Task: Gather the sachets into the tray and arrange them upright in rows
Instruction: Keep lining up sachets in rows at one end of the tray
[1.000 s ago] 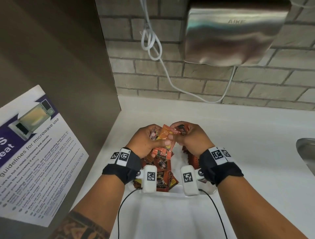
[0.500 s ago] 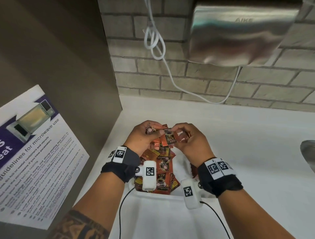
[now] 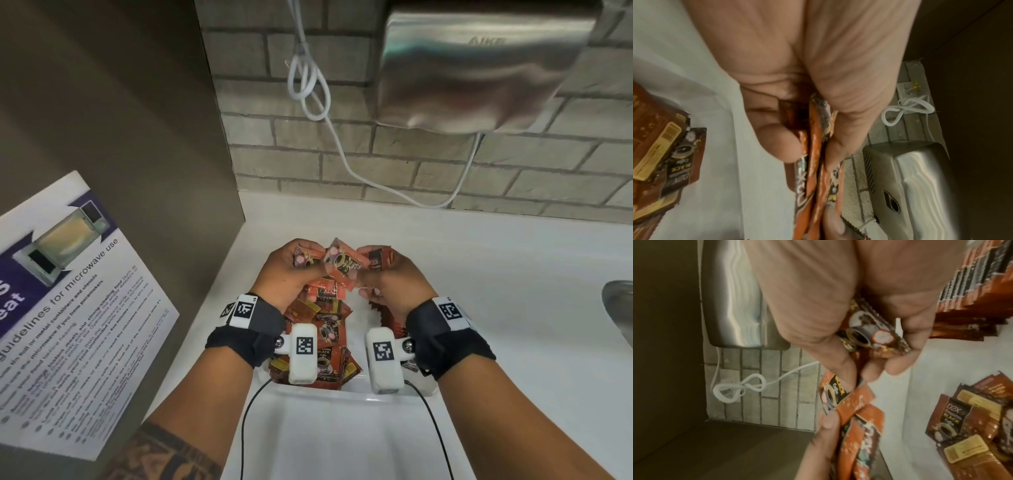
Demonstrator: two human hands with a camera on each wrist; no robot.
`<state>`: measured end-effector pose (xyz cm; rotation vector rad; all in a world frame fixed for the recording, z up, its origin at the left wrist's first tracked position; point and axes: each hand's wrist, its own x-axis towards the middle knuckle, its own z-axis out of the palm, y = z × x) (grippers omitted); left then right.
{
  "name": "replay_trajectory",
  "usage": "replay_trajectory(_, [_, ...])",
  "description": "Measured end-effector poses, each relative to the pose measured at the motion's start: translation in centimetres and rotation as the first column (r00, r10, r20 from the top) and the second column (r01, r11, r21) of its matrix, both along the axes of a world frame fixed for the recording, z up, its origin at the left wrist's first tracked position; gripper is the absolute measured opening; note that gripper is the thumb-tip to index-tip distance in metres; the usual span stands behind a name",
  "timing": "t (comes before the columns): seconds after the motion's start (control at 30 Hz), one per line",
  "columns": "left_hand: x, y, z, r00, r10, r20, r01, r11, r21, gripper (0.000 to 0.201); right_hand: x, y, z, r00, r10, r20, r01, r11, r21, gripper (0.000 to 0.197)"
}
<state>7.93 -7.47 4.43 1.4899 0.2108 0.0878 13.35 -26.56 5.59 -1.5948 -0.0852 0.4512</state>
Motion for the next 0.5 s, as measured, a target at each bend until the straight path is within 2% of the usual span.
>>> replay_trajectory(0.07, [-0.3,-0.4,-0.1,0.998,-0.046,-0.036,0.047,0.999,0.013,0.028,0.1,0.4,0.2,0.996,-0.084,0.003,0.083,0.990,0.113,0.037])
replay_trajectory(0.13, [-0.6,-1.3,-0.2,0.993,-0.095,-0.063,0.097,0.995,0.033,0.031,0.0,1.0,0.3,0.990,-0.135,0.048,0.126,0.979,0.157,0.035])
replay_trajectory(0.2, [-0.7,-2.2,-0.5,0.990,-0.121,-0.070,0.122,0.992,0.016,0.039,-0.5,1.6,0.1,0.987,-0.130,0.099,0.115,0.983,0.143,0.038])
replay_trajectory(0.33, [-0.5,-2.9,-1.0,0.991,-0.130,-0.021,0.129,0.991,-0.034,0.044,-1.4,2.6,-0.8,0.998,-0.063,-0.007,0.063,0.976,0.207,0.057])
replay_trajectory(0.43, [-0.6,-3.0,-0.8,0.990,-0.142,-0.014,0.142,0.990,0.010,0.053,-1.5,2.5,-1.2,0.998,-0.063,0.004,0.061,0.981,0.186,0.049])
replay_trajectory(0.5, [-0.6,-2.7,-0.7,0.988,-0.153,-0.019,0.153,0.988,-0.029,0.045,-1.2,2.0,-0.9,0.996,-0.089,0.015,0.084,0.973,0.213,0.039])
